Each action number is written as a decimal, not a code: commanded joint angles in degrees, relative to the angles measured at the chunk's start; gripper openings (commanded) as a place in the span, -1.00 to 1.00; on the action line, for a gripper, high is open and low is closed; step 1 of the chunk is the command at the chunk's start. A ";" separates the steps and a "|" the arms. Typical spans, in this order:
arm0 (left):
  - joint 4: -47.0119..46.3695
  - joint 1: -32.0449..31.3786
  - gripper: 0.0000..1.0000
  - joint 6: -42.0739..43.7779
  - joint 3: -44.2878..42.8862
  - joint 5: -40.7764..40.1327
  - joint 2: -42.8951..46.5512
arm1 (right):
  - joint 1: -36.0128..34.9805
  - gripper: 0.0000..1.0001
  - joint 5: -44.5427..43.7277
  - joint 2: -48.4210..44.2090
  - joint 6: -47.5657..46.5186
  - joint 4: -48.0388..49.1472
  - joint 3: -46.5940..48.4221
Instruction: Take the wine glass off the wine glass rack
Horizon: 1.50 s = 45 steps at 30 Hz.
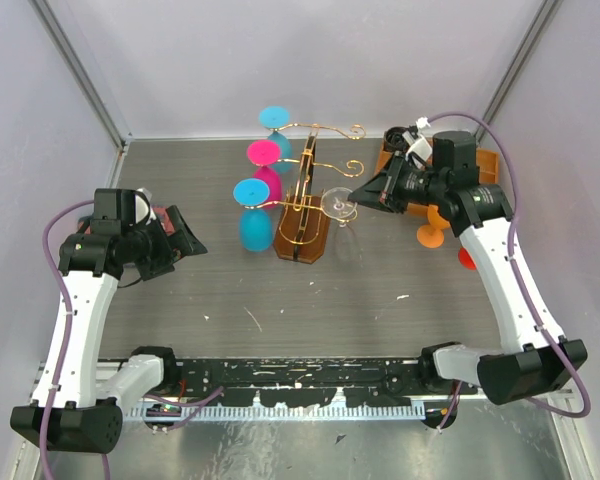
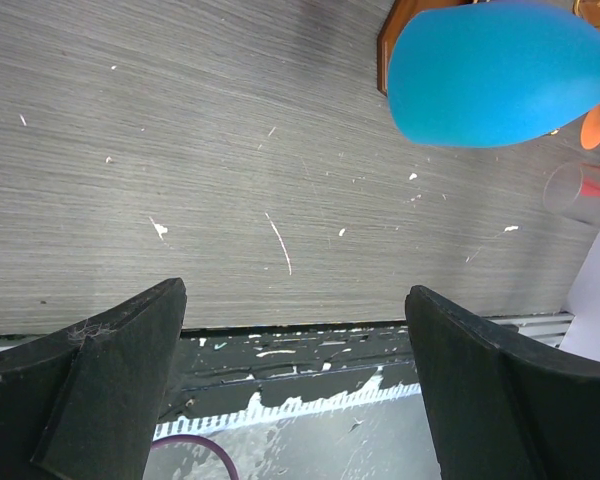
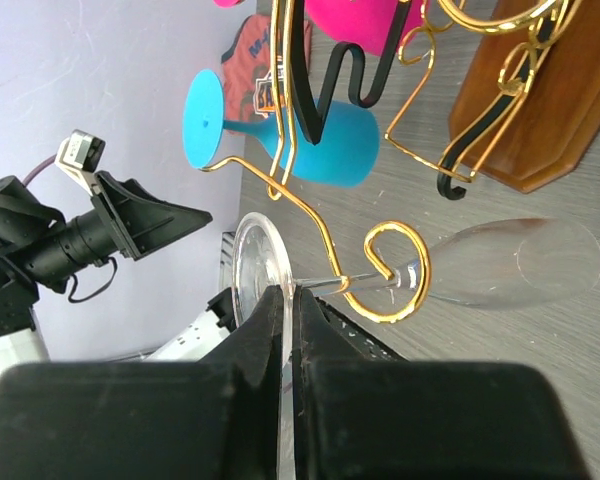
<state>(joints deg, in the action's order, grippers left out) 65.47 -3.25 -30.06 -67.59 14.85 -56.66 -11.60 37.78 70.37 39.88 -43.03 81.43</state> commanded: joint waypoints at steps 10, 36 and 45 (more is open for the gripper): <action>-0.20 0.09 0.97 0.25 -2.07 0.52 0.21 | 1.33 -0.99 -3.91 8.98 -1.65 5.52 9.54; -8.69 0.17 0.97 -12.19 -28.42 7.88 -8.35 | -12.39 -0.98 -4.21 2.10 -24.73 17.87 27.48; -19.64 3.30 0.97 -21.61 -43.62 29.52 -27.91 | -38.97 -0.98 -24.80 6.27 -55.99 12.49 30.90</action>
<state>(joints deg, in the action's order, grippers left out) 55.31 -2.13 -43.59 -111.53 30.00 -81.78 -42.13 23.29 77.67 1.83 -32.47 111.68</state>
